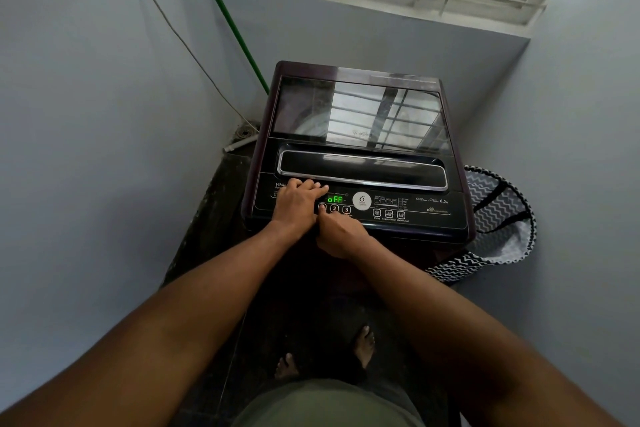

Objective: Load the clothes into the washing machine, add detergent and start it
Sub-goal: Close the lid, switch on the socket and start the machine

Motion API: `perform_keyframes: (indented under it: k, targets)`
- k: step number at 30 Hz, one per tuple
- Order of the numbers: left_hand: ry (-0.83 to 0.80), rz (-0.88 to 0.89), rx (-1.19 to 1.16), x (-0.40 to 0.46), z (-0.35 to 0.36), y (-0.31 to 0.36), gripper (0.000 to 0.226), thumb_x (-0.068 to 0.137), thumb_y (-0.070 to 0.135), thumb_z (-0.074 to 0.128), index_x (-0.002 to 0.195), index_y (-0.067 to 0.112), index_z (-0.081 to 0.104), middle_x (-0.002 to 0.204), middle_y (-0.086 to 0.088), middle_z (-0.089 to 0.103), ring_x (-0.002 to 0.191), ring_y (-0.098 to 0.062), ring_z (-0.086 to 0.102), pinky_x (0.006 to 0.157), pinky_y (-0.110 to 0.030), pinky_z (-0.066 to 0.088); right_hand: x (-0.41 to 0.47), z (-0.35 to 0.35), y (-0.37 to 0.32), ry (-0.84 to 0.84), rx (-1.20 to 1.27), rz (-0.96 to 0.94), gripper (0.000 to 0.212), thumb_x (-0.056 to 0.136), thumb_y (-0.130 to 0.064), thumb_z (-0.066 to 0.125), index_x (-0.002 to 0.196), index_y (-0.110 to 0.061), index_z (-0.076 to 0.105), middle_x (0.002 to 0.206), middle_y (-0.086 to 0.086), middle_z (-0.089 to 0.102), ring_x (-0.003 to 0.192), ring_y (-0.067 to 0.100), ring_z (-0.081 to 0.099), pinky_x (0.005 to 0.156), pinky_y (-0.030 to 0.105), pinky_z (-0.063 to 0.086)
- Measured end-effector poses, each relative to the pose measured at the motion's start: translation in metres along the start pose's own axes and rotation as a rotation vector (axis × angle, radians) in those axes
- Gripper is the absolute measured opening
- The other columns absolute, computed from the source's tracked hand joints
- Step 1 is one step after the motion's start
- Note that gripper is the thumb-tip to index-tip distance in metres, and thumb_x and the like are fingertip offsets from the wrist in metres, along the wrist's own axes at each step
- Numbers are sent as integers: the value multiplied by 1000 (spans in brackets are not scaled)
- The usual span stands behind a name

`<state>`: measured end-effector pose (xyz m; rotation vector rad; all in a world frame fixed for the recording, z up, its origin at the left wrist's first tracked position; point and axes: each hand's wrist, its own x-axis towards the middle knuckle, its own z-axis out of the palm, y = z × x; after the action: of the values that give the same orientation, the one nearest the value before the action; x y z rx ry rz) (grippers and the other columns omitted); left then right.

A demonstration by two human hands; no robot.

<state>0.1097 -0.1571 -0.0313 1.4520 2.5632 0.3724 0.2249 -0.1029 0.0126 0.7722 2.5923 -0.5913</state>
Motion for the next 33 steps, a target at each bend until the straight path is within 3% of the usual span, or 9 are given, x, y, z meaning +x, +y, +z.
perform_keyframes:
  k: [4, 11, 13, 18, 33]
  targets:
    - [-9, -4, 12, 0, 0, 1, 52, 95, 29, 59, 145, 34, 45, 140, 8, 51, 123, -23, 42, 102, -37, 38, 1, -9, -4, -12, 5, -21, 41, 94, -19, 51, 129, 1, 47, 121, 22, 59, 106, 39, 61, 85, 46, 51]
    - [5, -10, 2, 0, 3, 2, 47, 99, 27, 52, 145, 34, 46, 139, 7, 52, 125, -25, 42, 103, -38, 39, -1, -8, -6, -28, -30, -59, 39, 94, -19, 50, 129, 1, 50, 124, 23, 58, 105, 38, 61, 86, 46, 52]
    - [6, -13, -13, -1, 2, 3, 49, 96, 30, 56, 144, 33, 47, 138, 7, 53, 124, -24, 42, 103, -38, 39, -3, -8, -4, -20, -64, -63, 42, 95, -19, 49, 133, 0, 48, 127, 22, 56, 106, 38, 61, 86, 47, 51]
    - [18, -17, -15, -1, 3, 2, 49, 95, 33, 58, 143, 34, 48, 137, 8, 54, 123, -23, 42, 102, -37, 39, -11, -8, -8, -31, -144, -66, 59, 99, -18, 44, 151, -2, 23, 147, 24, 41, 119, 40, 56, 94, 51, 49]
    - [10, -26, -20, -2, 4, 4, 49, 96, 31, 56, 145, 33, 46, 141, 7, 52, 126, -24, 41, 105, -38, 37, -9, -9, -8, -55, -152, -62, 59, 97, -17, 46, 150, -2, 26, 148, 26, 39, 118, 40, 57, 91, 51, 50]
